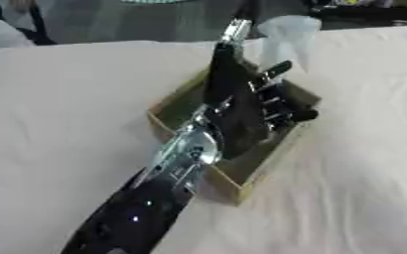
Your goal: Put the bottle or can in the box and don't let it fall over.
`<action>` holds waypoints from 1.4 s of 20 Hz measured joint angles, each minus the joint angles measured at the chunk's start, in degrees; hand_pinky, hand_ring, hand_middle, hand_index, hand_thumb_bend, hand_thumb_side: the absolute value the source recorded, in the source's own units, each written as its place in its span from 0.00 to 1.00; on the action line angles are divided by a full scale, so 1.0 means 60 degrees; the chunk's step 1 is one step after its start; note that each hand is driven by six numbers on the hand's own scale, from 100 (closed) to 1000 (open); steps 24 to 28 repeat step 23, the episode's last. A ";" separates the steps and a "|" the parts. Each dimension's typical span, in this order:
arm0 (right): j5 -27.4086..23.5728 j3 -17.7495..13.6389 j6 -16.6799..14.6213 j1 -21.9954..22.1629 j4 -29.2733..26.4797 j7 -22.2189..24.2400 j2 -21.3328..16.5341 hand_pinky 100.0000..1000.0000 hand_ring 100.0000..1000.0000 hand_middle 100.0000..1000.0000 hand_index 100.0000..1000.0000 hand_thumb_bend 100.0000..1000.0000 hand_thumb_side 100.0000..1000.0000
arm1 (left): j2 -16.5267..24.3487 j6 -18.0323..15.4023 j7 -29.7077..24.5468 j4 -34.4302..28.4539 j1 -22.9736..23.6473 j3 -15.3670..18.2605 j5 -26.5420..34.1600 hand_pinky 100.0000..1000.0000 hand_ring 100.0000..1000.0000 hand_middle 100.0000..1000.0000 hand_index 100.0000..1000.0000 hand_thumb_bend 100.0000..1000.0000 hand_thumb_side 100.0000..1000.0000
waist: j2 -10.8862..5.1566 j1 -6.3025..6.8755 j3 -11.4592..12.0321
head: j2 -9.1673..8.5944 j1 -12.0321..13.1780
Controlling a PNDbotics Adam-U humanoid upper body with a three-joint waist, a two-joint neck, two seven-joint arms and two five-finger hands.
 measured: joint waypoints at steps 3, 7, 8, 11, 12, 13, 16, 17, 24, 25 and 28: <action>0.0000 -0.0010 0.0005 0.0022 0.0000 -0.0031 -0.0044 0.78 0.70 0.69 0.88 0.00 0.78 | 0.0266 0.0039 0.0202 -0.0610 0.0114 0.0079 0.0229 0.64 0.32 0.20 1.00 0.62 0.73 | -0.0007 -0.0002 0.0080 | 0.0000 -0.0060; 0.0000 -0.0061 -0.0016 0.0089 -0.0002 -0.0064 -0.0088 0.78 0.70 0.70 0.87 0.00 0.77 | 0.0592 0.0012 0.0405 -0.1253 0.0279 0.0286 0.0418 0.65 0.32 0.20 1.00 0.62 0.73 | -0.0037 -0.0015 0.0144 | 0.0000 -0.0134; 0.0000 -0.0063 -0.0018 0.0090 -0.0003 -0.0069 -0.0090 0.78 0.70 0.70 0.87 0.00 0.77 | 0.0675 -0.0017 0.0431 -0.1373 0.0341 0.0357 0.0446 0.65 0.33 0.20 1.00 0.62 0.72 | -0.0040 -0.0025 0.0168 | 0.0000 -0.0146; 0.0000 -0.0101 -0.0023 0.0097 -0.0012 -0.0110 -0.0098 0.78 0.71 0.70 0.88 0.00 0.77 | 0.0874 -0.0217 0.0454 -0.1568 0.0678 0.0638 0.0475 0.64 0.32 0.20 1.00 0.63 0.71 | -0.0041 -0.0054 0.0214 | 0.0000 -0.0219; 0.0000 -0.0121 -0.0027 0.0113 -0.0028 -0.0130 -0.0101 0.78 0.71 0.70 0.87 0.00 0.77 | 0.0928 -0.0312 0.0442 -0.1594 0.0810 0.0730 0.0473 0.64 0.32 0.20 1.00 0.63 0.71 | -0.0041 -0.0054 0.0236 | 0.0000 -0.0242; 0.0000 -0.0124 -0.0024 0.0139 -0.0047 -0.0148 -0.0110 0.78 0.71 0.70 0.87 0.00 0.77 | 0.0973 -0.0411 0.0417 -0.1601 0.0930 0.0821 0.0461 0.64 0.32 0.20 1.00 0.63 0.71 | -0.0041 -0.0054 0.0263 | 0.0000 -0.0278; 0.0000 -0.0148 -0.0044 0.0172 -0.0099 -0.0176 -0.0139 0.78 0.71 0.70 0.87 0.00 0.76 | 0.1189 -0.0762 0.0278 -0.1605 0.1198 0.1152 0.0290 0.64 0.32 0.20 1.00 0.63 0.70 | -0.0042 -0.0058 0.0343 | 0.0000 -0.0404; -0.0001 -0.0167 -0.0051 0.0181 -0.0137 -0.0190 -0.0152 0.78 0.71 0.70 0.87 0.00 0.76 | 0.1283 -0.0922 0.0224 -0.1605 0.1281 0.1285 0.0223 0.64 0.32 0.20 1.00 0.63 0.70 | -0.0042 -0.0063 0.0370 | 0.0000 -0.0455; -0.0001 -0.0188 -0.0055 0.0282 -0.0331 -0.0259 -0.0157 0.78 0.71 0.70 0.87 0.00 0.75 | 0.1959 -0.1924 -0.0014 -0.1607 0.1742 0.2093 -0.0291 0.65 0.33 0.21 1.00 0.64 0.69 | -0.0057 -0.0118 0.0459 | 0.0000 -0.0627; -0.0001 -0.0188 -0.0055 0.0282 -0.0331 -0.0259 -0.0157 0.78 0.71 0.70 0.87 0.00 0.75 | 0.1959 -0.1924 -0.0014 -0.1607 0.1742 0.2093 -0.0291 0.65 0.33 0.21 1.00 0.64 0.69 | -0.0057 -0.0118 0.0459 | 0.0000 -0.0627; -0.0001 -0.0188 -0.0055 0.0282 -0.0331 -0.0259 -0.0157 0.78 0.71 0.70 0.87 0.00 0.75 | 0.1959 -0.1924 -0.0014 -0.1607 0.1742 0.2093 -0.0291 0.65 0.33 0.21 1.00 0.64 0.69 | -0.0057 -0.0118 0.0459 | 0.0000 -0.0627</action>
